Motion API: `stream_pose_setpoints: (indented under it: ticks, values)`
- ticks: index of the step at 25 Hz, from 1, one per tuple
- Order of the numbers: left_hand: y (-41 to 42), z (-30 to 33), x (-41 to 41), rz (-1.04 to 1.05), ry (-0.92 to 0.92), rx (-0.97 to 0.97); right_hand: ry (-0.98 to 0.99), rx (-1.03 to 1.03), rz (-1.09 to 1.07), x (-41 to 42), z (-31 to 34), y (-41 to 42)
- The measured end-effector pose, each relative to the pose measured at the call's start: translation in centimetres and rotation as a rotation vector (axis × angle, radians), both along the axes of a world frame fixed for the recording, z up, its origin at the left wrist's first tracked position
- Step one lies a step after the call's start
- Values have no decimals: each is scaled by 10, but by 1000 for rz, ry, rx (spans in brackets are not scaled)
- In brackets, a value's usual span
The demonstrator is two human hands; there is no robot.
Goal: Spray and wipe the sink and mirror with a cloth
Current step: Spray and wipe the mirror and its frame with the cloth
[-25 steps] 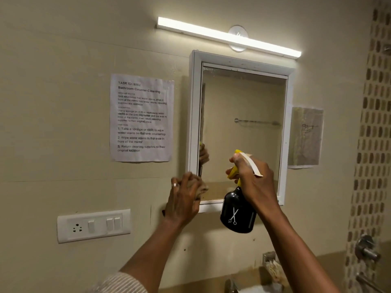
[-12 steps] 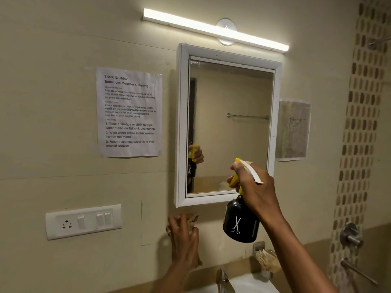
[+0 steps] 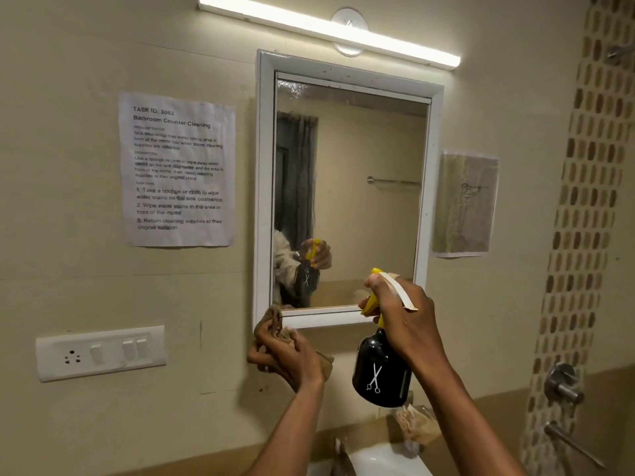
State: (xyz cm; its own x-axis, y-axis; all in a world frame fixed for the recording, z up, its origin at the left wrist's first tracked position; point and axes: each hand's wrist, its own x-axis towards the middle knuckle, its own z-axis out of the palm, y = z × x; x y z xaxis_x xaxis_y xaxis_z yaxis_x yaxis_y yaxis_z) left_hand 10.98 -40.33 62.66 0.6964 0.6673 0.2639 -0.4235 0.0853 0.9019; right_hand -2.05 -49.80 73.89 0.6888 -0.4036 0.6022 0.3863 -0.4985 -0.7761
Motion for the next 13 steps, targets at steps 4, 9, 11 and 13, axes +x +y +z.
stream_pose_setpoints:
  ticks: [4,9,11,13]
  values:
    - [-49,0,5,-61,81,-7,-2,-14,-29,-2,0,-39]
    - [-111,-2,2,-101,44,67,-10,-22,-60,-8,2,-79]
    - [-136,-4,2,-112,35,102,-9,-2,-68,-12,5,-95]
    - [-160,-5,1,-133,44,120,-13,7,-78,-17,8,-114]
